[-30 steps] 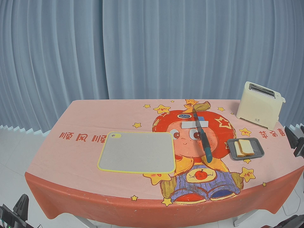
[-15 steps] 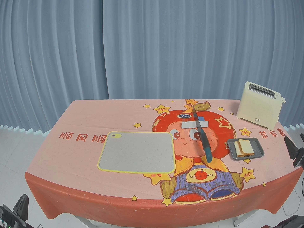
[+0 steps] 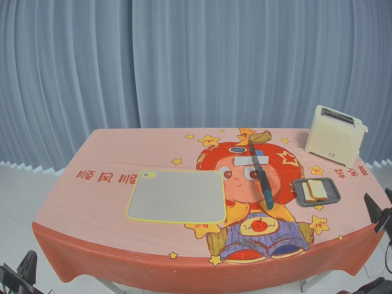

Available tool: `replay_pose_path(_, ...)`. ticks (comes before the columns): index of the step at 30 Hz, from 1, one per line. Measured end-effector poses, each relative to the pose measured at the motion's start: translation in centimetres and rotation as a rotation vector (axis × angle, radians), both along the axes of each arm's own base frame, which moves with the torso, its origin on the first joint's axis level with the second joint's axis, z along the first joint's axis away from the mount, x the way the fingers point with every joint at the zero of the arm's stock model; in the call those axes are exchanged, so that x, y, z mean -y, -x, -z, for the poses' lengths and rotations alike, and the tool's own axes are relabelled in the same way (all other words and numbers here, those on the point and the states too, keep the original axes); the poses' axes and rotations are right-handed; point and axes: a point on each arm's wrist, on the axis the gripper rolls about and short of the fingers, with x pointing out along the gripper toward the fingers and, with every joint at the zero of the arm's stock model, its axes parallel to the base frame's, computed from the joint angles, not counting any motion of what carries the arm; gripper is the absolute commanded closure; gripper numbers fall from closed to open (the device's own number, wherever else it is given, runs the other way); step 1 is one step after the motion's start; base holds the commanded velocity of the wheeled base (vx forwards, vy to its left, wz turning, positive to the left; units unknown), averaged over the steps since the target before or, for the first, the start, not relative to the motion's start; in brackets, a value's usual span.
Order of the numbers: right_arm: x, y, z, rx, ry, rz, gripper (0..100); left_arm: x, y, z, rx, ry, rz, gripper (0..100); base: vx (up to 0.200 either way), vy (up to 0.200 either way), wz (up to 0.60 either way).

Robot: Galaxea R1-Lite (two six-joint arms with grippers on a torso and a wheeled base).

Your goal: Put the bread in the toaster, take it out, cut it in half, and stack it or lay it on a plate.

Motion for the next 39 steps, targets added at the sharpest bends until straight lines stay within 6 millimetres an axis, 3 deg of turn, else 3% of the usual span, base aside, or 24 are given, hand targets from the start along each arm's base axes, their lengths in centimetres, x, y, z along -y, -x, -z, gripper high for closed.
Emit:
replay_pose_path(7, -0.5, 2.1, 0.9, -0.065, -0.013, -0.016, 0, 0.0, 0.0, 0.0, 0.0, 0.0, 0.0, 100, 0.0, 0.0, 0.0)
replay_pose_path(14, -0.8, 3.6, 0.0, -0.023, -0.004, -0.033, 0, 0.0, 0.0, 0.0, 0.0, 0.0, 0.0, 100, 0.0, 0.0, 0.0)
replay_pose_path(24, -1.0, 4.2, -0.1, 0.022, 0.004, -0.052, 0, 0.0, 0.0, 0.0, 0.0, 0.0, 0.0, 100, 0.0, 0.0, 0.0)
replay_pose_path(39, -1.2, 5.4, 1.4, -0.032, 0.022, -0.091, 0, 0.0, 0.0, 0.0, 0.0, 0.0, 0.0, 100, 0.0, 0.0, 0.0)
